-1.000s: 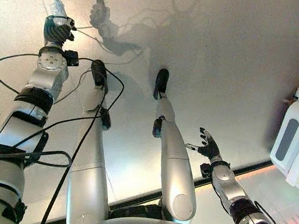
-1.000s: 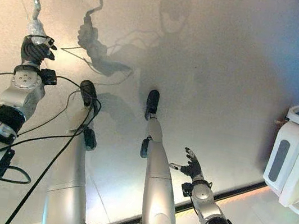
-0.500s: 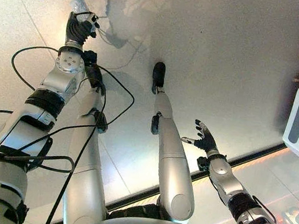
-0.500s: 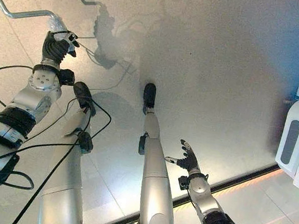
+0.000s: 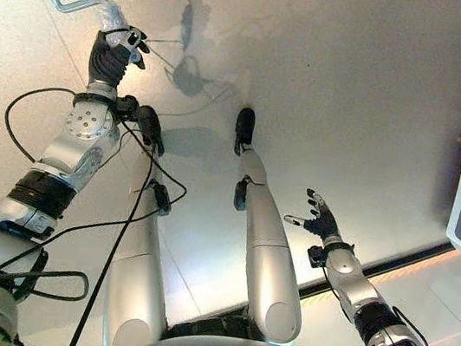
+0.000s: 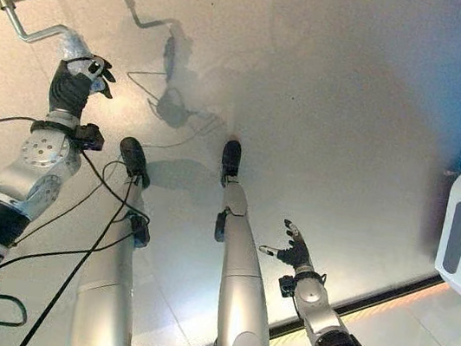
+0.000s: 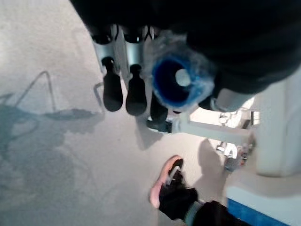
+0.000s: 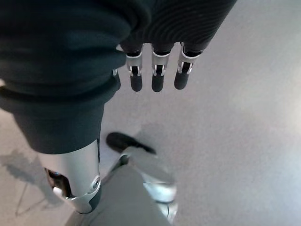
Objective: Raise the hospital bed
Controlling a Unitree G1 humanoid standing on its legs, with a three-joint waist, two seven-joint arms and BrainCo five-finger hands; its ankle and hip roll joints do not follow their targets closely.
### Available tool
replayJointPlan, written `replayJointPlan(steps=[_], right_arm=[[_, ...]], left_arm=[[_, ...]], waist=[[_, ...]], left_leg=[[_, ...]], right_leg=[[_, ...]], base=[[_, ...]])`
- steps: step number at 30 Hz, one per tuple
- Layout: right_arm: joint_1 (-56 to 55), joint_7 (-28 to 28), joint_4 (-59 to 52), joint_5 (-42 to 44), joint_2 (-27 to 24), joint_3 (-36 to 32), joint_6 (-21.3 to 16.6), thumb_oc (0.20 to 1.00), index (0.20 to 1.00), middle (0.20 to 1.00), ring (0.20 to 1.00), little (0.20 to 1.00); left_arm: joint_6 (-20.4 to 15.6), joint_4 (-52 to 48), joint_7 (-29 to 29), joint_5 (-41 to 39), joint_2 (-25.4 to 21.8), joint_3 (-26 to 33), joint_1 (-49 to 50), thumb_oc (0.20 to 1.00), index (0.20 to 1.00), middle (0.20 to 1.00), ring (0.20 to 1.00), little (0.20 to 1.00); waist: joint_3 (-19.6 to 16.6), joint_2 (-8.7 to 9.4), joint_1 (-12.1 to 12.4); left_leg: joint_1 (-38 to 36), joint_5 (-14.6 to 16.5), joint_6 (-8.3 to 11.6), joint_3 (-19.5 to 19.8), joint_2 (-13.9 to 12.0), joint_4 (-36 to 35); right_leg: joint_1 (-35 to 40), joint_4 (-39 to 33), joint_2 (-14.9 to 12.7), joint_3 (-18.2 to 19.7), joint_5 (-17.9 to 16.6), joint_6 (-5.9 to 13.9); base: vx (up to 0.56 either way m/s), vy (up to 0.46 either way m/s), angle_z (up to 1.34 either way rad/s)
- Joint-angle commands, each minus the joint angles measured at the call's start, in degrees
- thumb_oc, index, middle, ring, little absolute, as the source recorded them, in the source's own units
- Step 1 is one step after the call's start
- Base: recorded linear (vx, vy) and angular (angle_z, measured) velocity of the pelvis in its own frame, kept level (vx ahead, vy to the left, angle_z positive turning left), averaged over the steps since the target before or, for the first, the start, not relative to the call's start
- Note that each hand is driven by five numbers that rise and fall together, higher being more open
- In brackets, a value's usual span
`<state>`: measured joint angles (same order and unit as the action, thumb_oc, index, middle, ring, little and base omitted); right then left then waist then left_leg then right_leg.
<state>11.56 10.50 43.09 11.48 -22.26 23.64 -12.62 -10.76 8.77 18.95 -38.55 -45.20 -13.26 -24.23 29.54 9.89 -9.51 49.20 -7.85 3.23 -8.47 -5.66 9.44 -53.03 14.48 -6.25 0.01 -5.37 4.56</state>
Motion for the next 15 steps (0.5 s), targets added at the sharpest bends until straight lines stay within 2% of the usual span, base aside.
replayJointPlan(steps=[1,2,7,9,11,15], right_arm=[[-6.05,0.25,-0.82,-1.25,-4.94,-2.05,-0.33,1.0,1.0,1.0,1.0,1.0],[-7.36,0.15,-0.65,-1.23,-4.94,-2.03,-0.39,1.0,1.0,1.0,1.0,1.0],[-9.26,-0.05,-0.43,-1.44,-4.89,-3.46,-0.52,1.0,1.0,1.0,1.0,1.0],[-9.26,-0.05,-0.43,-1.44,-4.89,-3.42,-0.52,1.0,1.0,1.0,1.0,1.0],[-9.75,-0.19,0.37,-1.05,-4.4,-4.37,-0.7,1.0,1.0,1.0,1.0,1.0],[-9.47,-0.67,1.38,-0.96,-4.02,-4.55,-0.69,1.0,1.0,1.0,1.0,1.0]], left_arm=[[-7.5,-15.78,-5.74,3.81,1.35,-0.95,3.39,0.2,0.2,0.2,0.2,0.2],[-7.54,-16.8,-5.88,3.64,1.09,-0.22,5.8,0.2,0.2,0.2,0.2,0.2],[-8.05,-20.1,-6.37,3.17,-0.79,4.57,13.08,0.2,0.2,0.2,0.2,0.2],[-8.01,-20.18,-6.37,3.17,-0.79,4.67,13.19,0.2,0.2,0.2,0.2,0.2],[-8.38,-20.58,-6.06,4.2,-1.53,8.7,17.92,0.2,0.2,0.2,0.2,0.2],[-8.17,-18.33,-5.6,4.69,-1.05,10.67,19.81,0.2,0.2,0.2,0.2,0.2]], waist=[[0.25,-4.89,1.05],[0.25,-5.15,1.24],[0.25,-6.31,2.94],[0.25,-6.31,2.89],[0.25,-6.39,4.09],[0.25,-5.99,4.68]], left_leg=[[1.27,-2.39,2.75,3.75,-1.14,-0.92],[-0.4,-0.53,3.05,4.29,-0.77,-0.52],[0.88,0.8,2.55,4.47,0.56,1.05],[0.9,0.82,2.54,4.49,0.55,1.1],[2.57,2.94,1.73,4.74,1.4,4.28],[4.46,5.61,1.01,4.65,2.21,7.85]], right_leg=[[-1.32,2.31,1.34,-2.03,1.32,4.09],[0.59,2.62,0.93,-2.14,2.99,4.55],[1.14,1.5,-0.79,-2.85,1.76,5.27],[1.17,1.48,-0.79,-2.88,1.75,5.28],[1.92,0.72,-2.2,-3.18,1.1,5.86],[2.84,-0.94,-3.78,-3.37,-0.17,6.94]], base=[[-0.01,0.033,0.09],[0.05,0.049,0.16],[0.01,0.067,0.16],[0.0,0.102,0.12],[0.0,0.2,0.14],[0.01,0.17,0.16]])
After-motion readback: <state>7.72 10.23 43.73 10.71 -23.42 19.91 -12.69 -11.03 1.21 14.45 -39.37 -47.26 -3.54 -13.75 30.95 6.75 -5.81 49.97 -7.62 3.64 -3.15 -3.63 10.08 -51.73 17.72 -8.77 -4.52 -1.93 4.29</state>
